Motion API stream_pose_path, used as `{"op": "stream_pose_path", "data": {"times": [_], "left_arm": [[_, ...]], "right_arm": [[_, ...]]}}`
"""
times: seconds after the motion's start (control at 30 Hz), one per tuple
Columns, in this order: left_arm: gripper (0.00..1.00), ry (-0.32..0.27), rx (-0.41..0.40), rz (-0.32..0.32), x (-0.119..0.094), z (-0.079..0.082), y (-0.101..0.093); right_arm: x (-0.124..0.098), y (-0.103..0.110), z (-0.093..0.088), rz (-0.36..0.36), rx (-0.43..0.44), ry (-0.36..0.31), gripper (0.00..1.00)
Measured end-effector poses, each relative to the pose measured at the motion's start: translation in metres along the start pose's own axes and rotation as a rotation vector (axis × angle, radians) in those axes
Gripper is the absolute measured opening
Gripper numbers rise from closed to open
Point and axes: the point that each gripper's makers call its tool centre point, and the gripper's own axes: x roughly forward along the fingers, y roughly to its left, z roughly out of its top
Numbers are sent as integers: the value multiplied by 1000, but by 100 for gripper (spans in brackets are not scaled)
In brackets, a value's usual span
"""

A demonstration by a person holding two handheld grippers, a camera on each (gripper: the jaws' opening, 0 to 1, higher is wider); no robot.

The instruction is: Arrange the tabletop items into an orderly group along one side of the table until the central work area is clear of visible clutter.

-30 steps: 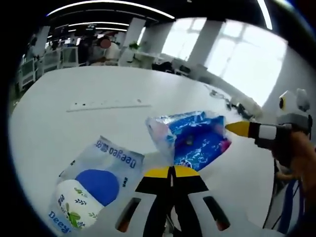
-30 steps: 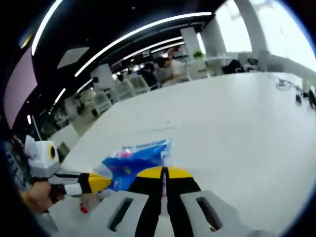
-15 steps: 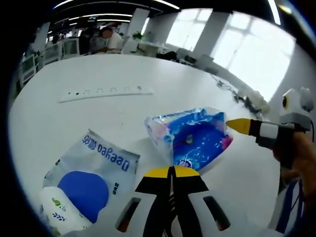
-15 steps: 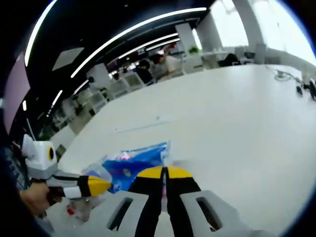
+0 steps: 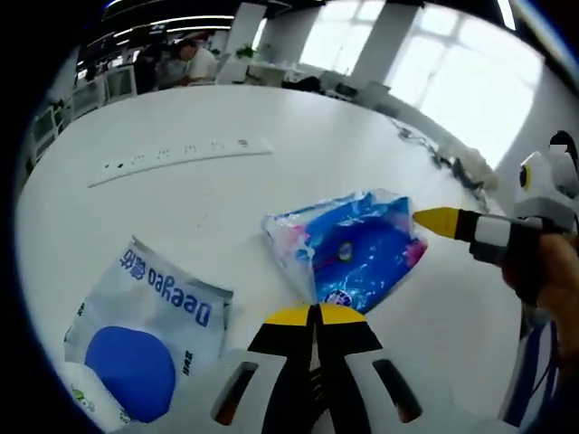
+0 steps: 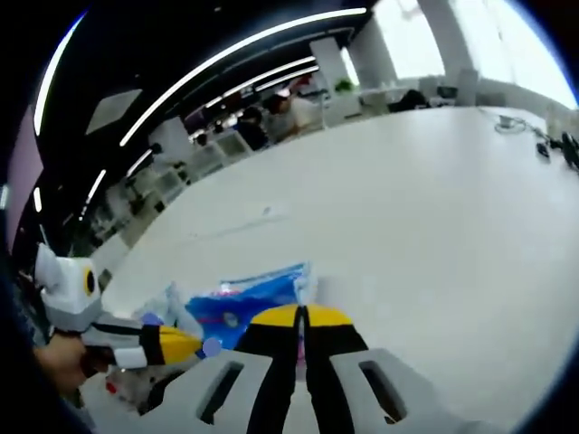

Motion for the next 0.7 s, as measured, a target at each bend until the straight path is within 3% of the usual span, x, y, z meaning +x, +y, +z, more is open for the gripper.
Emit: {"op": "stream_pose_path", "data": {"times": [0.27, 0.57, 0.7], "left_arm": [[0, 19, -3, 6, 5, -5, -1], [1, 5, 8, 16, 6, -3, -2], [7, -15, 18, 26, 4, 0, -3]], "right_arm": [[5, -9, -9, -22, -16, 25, 0], [8, -15, -11, -52, -67, 36, 0], [10, -17, -10, -64, -71, 38, 3]]}}
